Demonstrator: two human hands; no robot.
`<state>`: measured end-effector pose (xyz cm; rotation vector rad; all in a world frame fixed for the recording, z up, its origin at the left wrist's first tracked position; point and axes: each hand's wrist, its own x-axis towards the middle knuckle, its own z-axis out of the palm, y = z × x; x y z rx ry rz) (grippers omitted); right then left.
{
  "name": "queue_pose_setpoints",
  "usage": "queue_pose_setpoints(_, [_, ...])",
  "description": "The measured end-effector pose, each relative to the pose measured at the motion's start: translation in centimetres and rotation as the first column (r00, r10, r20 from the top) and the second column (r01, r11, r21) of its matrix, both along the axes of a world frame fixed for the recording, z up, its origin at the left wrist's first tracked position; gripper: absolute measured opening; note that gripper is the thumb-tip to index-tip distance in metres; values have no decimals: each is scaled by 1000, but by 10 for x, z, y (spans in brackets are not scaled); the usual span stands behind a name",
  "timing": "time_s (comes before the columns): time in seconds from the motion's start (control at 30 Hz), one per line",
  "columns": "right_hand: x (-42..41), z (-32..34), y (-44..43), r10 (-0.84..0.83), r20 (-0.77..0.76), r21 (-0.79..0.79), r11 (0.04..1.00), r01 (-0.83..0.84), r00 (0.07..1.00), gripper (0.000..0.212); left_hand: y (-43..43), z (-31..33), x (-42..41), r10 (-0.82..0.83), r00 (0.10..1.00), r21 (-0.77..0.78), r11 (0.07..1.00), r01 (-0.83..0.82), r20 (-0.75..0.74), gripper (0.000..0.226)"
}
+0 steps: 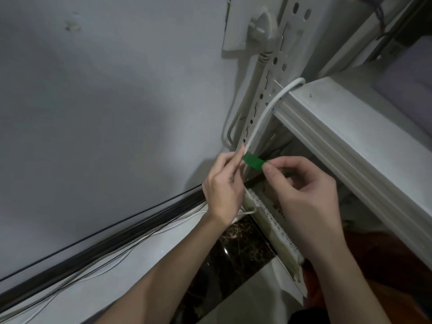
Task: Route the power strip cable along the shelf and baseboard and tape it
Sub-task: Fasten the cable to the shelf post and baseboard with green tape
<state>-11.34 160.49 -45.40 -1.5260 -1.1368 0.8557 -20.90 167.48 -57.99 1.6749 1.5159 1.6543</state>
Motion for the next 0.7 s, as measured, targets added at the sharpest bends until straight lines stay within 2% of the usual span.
queue_pose_setpoints(0.1, [-3, -1, 8, -10, 29, 33, 999, 9, 1000, 1, 14, -4, 0, 7, 998, 66, 998, -3, -61, 49])
queue_pose_setpoints(0.2, [-5, -2, 15, -22, 58, 50, 999, 19, 998, 1, 25, -9, 4, -60, 998, 93, 994, 60, 5, 54])
queue_pose_setpoints(0.43, [-14, -8, 28, -53, 78, 70, 996, 48, 996, 5, 29, -4, 17, -82, 984, 75, 995, 71, 159, 26])
queue_pose_setpoints(0.57, [-19, -16, 36, -120, 75, 77, 991, 114, 990, 8, 32, -5, 19, -74, 979, 38, 997, 68, 188, 6])
queue_pose_setpoints(0.7, [-23, -21, 45, -178, 46, 100, 980, 173, 983, 11, 35, -3, 17, -69, 961, -11, 997, 75, 267, 12])
